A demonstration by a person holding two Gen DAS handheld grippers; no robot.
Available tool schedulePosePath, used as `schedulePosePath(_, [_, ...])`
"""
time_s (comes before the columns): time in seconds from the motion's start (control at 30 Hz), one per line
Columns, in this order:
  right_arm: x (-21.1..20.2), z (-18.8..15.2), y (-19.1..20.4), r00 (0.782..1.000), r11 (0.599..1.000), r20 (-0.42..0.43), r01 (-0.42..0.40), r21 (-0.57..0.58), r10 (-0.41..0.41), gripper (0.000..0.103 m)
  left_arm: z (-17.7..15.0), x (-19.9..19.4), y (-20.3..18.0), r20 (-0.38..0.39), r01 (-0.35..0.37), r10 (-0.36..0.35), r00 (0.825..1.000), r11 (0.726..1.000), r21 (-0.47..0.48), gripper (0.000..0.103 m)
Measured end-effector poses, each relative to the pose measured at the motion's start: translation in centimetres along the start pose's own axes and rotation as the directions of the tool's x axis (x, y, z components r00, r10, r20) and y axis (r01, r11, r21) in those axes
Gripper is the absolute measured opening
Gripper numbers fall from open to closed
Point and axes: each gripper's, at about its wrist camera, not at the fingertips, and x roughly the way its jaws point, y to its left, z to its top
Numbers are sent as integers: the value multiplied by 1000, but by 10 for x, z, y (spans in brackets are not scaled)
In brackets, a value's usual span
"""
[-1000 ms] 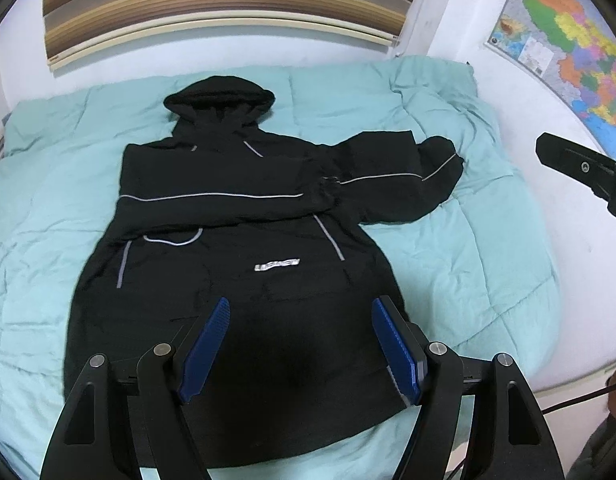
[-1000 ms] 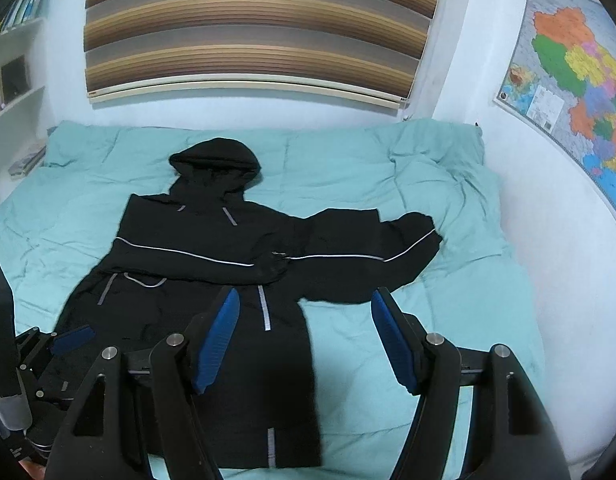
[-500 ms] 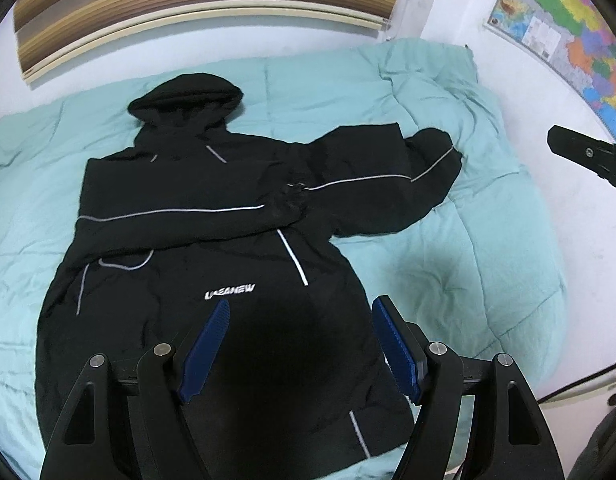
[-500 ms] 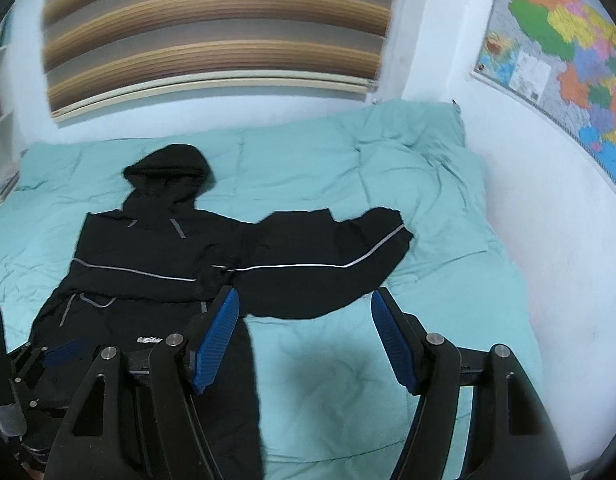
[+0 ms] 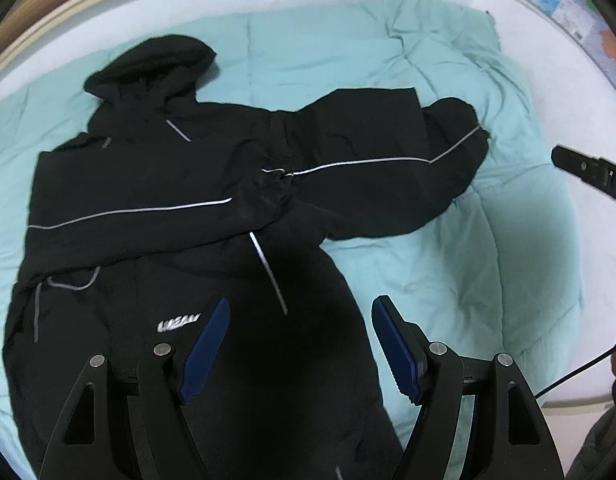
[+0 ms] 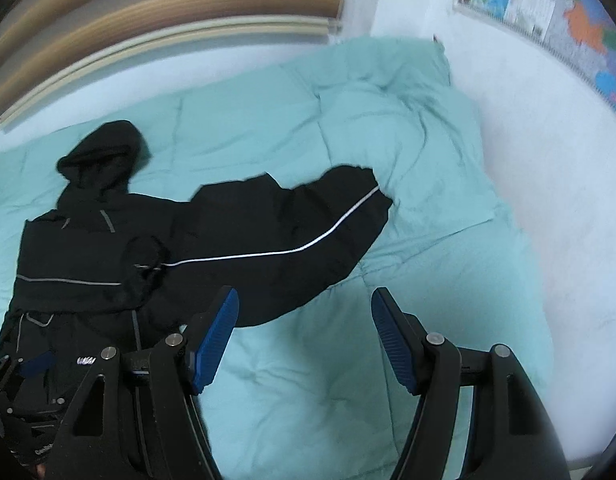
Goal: Fold large clothes
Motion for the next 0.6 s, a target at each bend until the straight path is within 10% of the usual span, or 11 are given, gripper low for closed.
schedulePosePath(0.3, [129, 20, -108, 988, 958, -74, -112, 263, 135, 71, 44, 74, 1, -29, 6, -7, 1000, 999, -34, 75])
schedulePosePath(0.6, [223, 62, -136, 969, 929, -61, -208, 306, 237, 72, 97, 147, -1, -48, 14, -19, 999, 996, -88, 75])
